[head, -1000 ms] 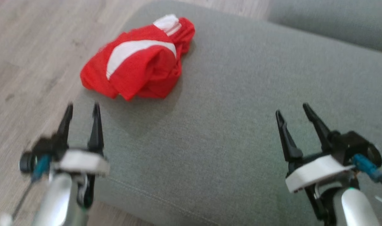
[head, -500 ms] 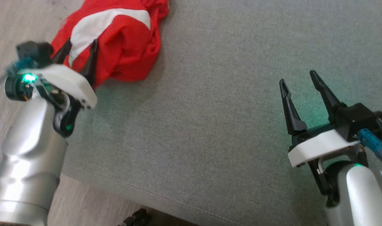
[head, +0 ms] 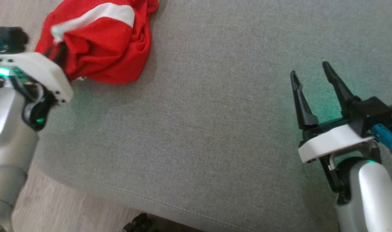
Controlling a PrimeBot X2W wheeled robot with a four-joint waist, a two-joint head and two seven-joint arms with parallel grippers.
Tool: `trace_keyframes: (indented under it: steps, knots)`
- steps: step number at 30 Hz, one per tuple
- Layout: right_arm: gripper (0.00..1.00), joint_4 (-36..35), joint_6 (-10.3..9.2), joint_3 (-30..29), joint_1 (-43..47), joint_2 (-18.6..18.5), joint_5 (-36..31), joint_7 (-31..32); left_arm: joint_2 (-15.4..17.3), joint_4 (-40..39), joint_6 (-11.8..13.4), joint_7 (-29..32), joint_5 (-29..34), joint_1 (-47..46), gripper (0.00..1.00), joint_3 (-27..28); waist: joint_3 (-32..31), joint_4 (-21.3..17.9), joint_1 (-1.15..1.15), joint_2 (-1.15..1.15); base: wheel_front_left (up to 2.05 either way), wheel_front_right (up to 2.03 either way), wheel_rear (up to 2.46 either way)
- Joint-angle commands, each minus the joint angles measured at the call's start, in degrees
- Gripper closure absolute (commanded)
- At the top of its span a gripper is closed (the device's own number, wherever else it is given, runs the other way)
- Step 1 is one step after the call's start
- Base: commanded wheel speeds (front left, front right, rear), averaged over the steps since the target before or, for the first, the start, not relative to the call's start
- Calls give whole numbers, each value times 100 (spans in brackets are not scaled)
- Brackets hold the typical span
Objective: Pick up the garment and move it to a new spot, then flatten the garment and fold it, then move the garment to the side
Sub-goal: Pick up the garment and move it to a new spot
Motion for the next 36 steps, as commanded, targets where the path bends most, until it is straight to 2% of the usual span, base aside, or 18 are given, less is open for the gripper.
trace_keyframes:
  steps: [1,5,7,8,11,14,18,19,23,25,28,36]
  knots:
    - [0,-175,-3,105,-13,-2,37,-67,487,-54,11,-344,154,-278,100,175,-148,-10,-1,0,0,0,0]
    - [0,-119,-3,-18,189,-2,149,-176,564,-59,143,-1303,416,-189,100,236,-569,-1,-1,0,0,0,0]
    - [0,-101,-3,-62,305,-2,191,-208,602,-191,301,-1690,551,-68,100,254,-784,8,-1,0,0,0,0]
    - [0,-79,-3,-76,413,-2,247,-250,617,-410,462,-2000,624,118,100,286,-1012,3,-1,0,0,0,0]
    - [0,-54,-3,-88,561,-2,339,-298,650,-892,747,-2311,716,493,100,312,-1325,-13,-1,0,0,0,0]
    - [0,-51,-3,-94,697,-2,443,-349,676,-1550,1060,-2437,754,988,100,315,-1597,-67,-1,0,0,0,0]
    - [0,-74,-3,-136,842,-2,567,-404,661,-2605,1474,-2298,776,1720,100,185,-1861,-202,-1,0,0,0,0]
    - [0,-74,-3,-136,842,-2,567,-404,661,-2605,1474,-2298,776,1720,100,185,-1861,-202,-1,0,0,0,0]
    - [0,-100,-3,-123,914,-2,655,-429,561,-3459,1715,-2017,690,2336,100,-35,-1982,-520,-1,0,0,0,0]
    - [0,-115,-3,-98,918,-2,681,-431,496,-3715,1775,-1890,687,2510,100,-180,-1976,-741,-1,0,0,0,0]
    - [0,-155,-3,-57,869,-2,701,-428,334,-3932,1731,-1731,694,2563,100,-429,-1869,-1151,-1,0,0,0,0]
    - [0,-293,-3,-58,705,-2,729,-472,-305,-3957,1303,-1435,1042,1836,100,-1196,-1282,-2308,-1,0,0,0,0]
